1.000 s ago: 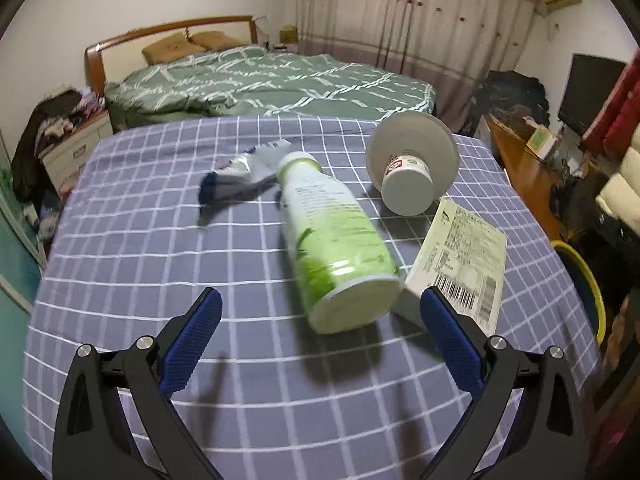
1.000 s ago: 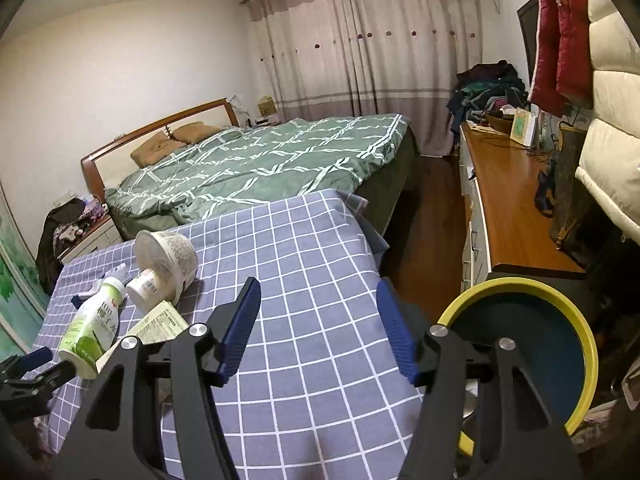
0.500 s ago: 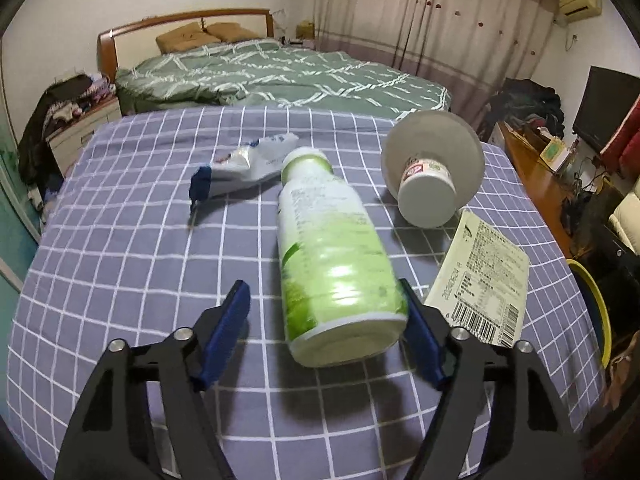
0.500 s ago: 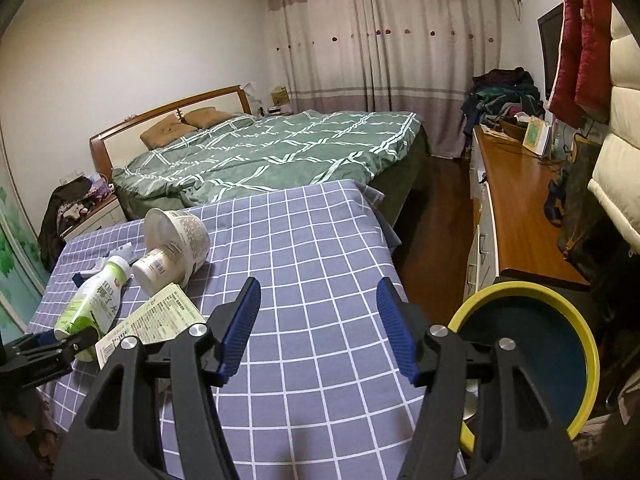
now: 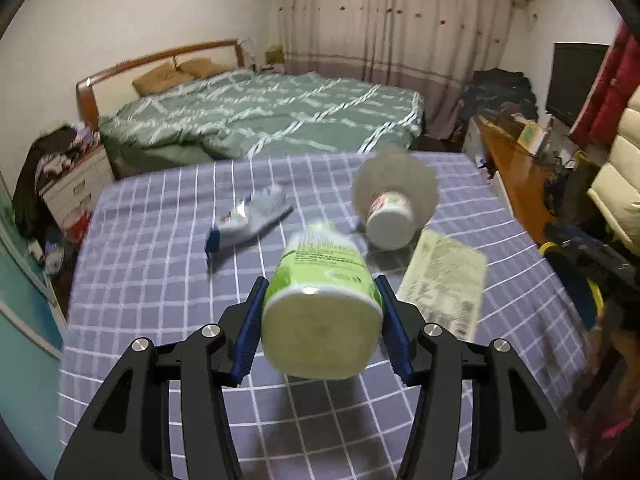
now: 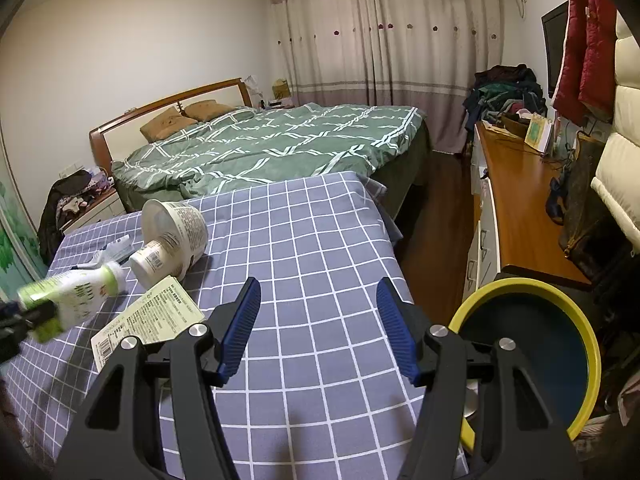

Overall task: Collect trash
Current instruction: 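Grasp the green-labeled plastic bottle with the left gripper, then carry the bottle over the yellow bin and open the left gripper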

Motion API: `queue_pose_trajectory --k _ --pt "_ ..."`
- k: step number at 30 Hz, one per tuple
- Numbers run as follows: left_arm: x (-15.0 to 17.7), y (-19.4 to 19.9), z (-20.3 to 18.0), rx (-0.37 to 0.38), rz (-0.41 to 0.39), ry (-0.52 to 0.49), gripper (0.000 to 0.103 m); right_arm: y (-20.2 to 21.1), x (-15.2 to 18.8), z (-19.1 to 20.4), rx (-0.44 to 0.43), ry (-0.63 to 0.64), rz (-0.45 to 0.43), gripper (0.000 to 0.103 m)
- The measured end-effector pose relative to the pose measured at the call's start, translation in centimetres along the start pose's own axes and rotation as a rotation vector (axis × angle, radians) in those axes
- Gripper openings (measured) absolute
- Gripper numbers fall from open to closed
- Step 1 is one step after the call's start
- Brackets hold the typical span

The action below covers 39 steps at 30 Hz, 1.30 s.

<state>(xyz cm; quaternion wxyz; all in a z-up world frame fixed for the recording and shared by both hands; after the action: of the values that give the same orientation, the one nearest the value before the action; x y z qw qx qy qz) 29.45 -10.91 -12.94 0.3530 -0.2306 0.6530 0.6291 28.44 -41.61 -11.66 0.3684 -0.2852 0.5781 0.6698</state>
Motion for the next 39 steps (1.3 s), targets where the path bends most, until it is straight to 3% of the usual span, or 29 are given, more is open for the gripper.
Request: queue_pose_trajectory --k 7,13,20,25,31,39 --pt "-2.4 3.2 -0.8 0.012 -0.058 -0.033 0.052 0.0 0.1 0.1 -0.003 -0.002 0.0 0.057" --pt "-3.5 2.4 -1.3 0.004 -0.078 -0.034 0.052 -0.1 0.2 0.1 -0.006 -0.005 -0.001 0.057" --pt "-5.1 -1.4 -0.5 -0.009 -0.085 -0.003 0.052 0.1 0.1 0.0 -0.012 -0.016 -0.007 0.057" --pt "-5.7 -1.0 -1.0 0.004 -0.085 -0.011 0.051 1.0 -0.3 -0.1 -0.032 -0.03 -0.025 0.057" --pt "-5.7 2.1 -4.3 0.05 -0.091 -0.081 0.051 3.5 -1.1 -2.1 -0.056 -0.089 -0.045 0.057" --pt "-7.1 6.9 -12.3 0.205 -0.137 -0.17 0.051 9.4 0.6 -10.4 0.052 -0.169 -0.075 0.057"
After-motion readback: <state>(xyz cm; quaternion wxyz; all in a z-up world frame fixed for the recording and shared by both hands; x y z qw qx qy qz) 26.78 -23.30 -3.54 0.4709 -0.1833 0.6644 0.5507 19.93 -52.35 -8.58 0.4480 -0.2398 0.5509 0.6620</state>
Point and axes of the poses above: each gripper's, at about its wrist camera, not at the fingertips, and y roughly against the way its jaws point, z to its left, x to its underside, the point moved 9 cm from there along -y, roughly the way its jaws point, and after that the axes turned 6 degrees about -x, right-handed, at the moved point
